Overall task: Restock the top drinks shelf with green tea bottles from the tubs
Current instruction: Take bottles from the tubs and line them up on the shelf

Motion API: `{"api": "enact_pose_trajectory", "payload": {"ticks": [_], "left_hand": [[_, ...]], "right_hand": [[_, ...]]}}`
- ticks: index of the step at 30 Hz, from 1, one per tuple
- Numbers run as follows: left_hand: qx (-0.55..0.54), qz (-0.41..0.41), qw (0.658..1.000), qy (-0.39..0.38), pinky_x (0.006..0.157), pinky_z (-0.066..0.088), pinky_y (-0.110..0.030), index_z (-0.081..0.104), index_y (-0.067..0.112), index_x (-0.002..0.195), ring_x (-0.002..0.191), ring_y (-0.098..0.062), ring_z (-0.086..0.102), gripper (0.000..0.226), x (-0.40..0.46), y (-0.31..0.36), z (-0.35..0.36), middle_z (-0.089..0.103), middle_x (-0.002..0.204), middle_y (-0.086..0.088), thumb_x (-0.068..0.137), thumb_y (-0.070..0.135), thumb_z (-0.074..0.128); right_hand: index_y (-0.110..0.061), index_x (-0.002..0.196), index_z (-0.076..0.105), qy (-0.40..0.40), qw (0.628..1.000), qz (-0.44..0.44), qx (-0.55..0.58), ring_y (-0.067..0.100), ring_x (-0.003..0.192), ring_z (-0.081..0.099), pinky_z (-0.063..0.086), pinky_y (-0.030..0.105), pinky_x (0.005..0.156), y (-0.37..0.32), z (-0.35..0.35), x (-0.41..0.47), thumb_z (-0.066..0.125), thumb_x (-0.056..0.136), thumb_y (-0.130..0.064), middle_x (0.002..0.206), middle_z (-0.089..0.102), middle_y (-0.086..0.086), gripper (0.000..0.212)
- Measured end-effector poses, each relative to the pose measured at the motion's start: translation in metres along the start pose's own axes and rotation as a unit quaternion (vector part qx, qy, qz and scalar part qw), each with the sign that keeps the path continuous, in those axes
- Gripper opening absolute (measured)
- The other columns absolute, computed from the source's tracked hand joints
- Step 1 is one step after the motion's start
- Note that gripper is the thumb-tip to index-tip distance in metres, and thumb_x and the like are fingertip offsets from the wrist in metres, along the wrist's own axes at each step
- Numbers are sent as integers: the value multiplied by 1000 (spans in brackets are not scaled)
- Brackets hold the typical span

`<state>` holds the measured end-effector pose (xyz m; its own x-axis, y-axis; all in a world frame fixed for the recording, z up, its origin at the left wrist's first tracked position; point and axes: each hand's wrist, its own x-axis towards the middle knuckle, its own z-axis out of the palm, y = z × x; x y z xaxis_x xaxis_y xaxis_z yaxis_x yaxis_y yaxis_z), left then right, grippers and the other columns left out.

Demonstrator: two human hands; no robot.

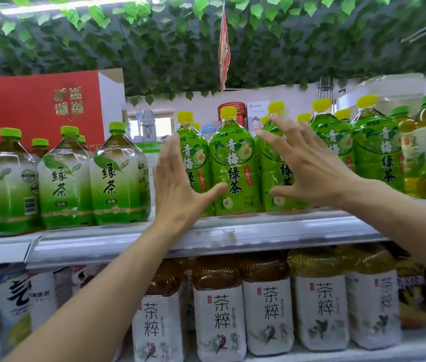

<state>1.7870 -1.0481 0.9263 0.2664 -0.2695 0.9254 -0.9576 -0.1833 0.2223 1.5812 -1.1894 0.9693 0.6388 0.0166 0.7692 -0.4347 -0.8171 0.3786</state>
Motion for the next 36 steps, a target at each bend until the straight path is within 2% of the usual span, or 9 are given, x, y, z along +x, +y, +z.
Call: {"api": "enact_pose_trajectory", "payload": {"ticks": [3,6,8,13,18,22,29,34,36], "left_hand": [[97,71,992,-43,125,-11,-46,-14,23,158,154,-19,-18,137,5,22,11,-14,168,-1,66,78,70],[142,61,983,-95,122,-18,-50,-21,27,156,151,-17,-28,140,12,30,18,-24,166,3,64,79,70],[157,63,981,-98,121,-21,-50,-20,26,157,150,-17,-29,138,12,29,21,-23,166,4,65,80,68],[178,59,978,-97,118,-26,-46,-16,27,158,149,-14,-31,132,10,28,22,-21,167,7,67,81,63],[189,58,976,-97,117,-26,-48,-17,26,158,149,-15,-31,131,9,33,23,-22,167,6,69,81,61],[214,53,970,-102,118,-24,-48,-19,25,157,150,-16,-29,132,9,37,20,-22,167,5,69,83,59],[237,42,965,-100,121,-20,-49,-20,25,157,151,-16,-26,130,8,43,22,-22,167,3,71,83,58],[214,34,971,-101,122,-17,-48,-22,24,157,151,-17,-28,127,4,47,21,-23,166,2,75,80,58],[198,45,975,-89,123,-17,-48,-22,25,156,151,-18,-27,124,1,55,24,-24,166,2,76,80,56]], "right_hand": [[-28,157,-6,-55,998,35,-27,31,152,0,-14,38,119,32,-13,-10,84,61,-59,164,-2,13,135],[-31,149,-28,-115,988,21,-103,30,152,-1,-19,41,118,49,-12,-13,76,61,-71,163,-15,13,142],[-32,147,-31,-121,983,-5,-135,31,152,1,-16,45,120,54,-4,-14,72,62,-76,163,-18,14,140],[-39,148,-27,-124,987,-8,-101,37,151,-10,-1,47,124,54,11,-9,74,59,-75,162,-22,11,139],[-27,153,-21,-124,986,-6,-115,35,151,-11,-16,36,118,50,15,-9,77,69,-64,162,-16,16,134],[-24,156,-12,-104,990,1,-90,34,152,-5,-21,34,114,45,14,-12,72,66,-73,163,-10,20,132],[-33,157,-3,-84,993,25,-80,37,151,7,-9,44,122,34,19,-10,66,64,-80,162,-1,23,125],[-34,156,-4,-81,996,-7,-45,32,152,1,-13,33,116,49,10,-20,73,67,-70,164,-5,14,123],[-34,157,-4,-69,997,5,-42,30,152,0,-10,33,115,68,1,-30,78,65,-66,164,-4,10,127]]}}
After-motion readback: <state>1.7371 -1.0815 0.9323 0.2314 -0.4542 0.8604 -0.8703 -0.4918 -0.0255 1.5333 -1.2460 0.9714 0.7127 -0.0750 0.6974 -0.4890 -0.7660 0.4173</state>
